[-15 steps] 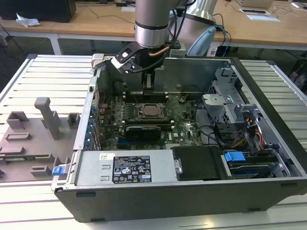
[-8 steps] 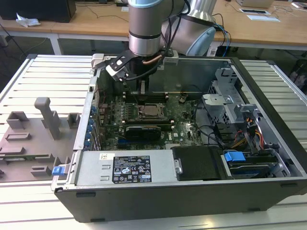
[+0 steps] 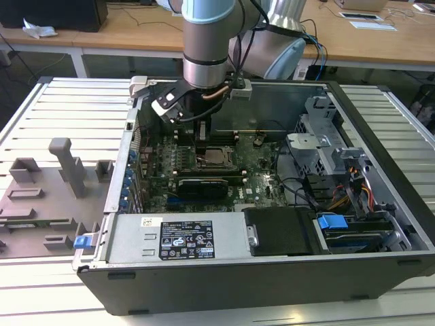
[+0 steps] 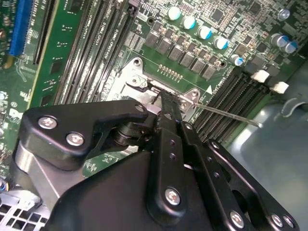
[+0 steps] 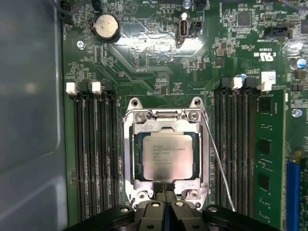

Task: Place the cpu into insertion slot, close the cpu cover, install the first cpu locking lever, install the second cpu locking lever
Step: 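Close the cpu cover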

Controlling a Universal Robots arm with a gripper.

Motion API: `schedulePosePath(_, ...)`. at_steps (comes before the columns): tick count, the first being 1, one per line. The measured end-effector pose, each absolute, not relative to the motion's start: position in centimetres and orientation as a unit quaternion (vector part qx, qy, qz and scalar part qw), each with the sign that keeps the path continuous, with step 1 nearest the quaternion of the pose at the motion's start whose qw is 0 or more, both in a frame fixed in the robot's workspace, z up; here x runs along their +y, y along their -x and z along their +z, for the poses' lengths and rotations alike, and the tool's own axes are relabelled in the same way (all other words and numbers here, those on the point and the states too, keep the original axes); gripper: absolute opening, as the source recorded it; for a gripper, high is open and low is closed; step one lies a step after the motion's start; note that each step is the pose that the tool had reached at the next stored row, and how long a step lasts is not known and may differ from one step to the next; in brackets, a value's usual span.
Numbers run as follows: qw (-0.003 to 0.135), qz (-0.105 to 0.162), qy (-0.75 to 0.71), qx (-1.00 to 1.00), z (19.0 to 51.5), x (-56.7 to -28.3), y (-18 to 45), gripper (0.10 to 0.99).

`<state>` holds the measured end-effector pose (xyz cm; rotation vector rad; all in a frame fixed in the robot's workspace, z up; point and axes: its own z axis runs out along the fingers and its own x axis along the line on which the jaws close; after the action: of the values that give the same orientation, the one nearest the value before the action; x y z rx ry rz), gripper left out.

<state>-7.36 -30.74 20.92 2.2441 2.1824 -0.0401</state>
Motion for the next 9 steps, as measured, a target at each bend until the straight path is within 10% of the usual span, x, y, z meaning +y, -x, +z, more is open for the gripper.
schedulePosePath(9,0.003,-0.010,-0.717,0.697,21.42,-30.76,7.18,0.106)
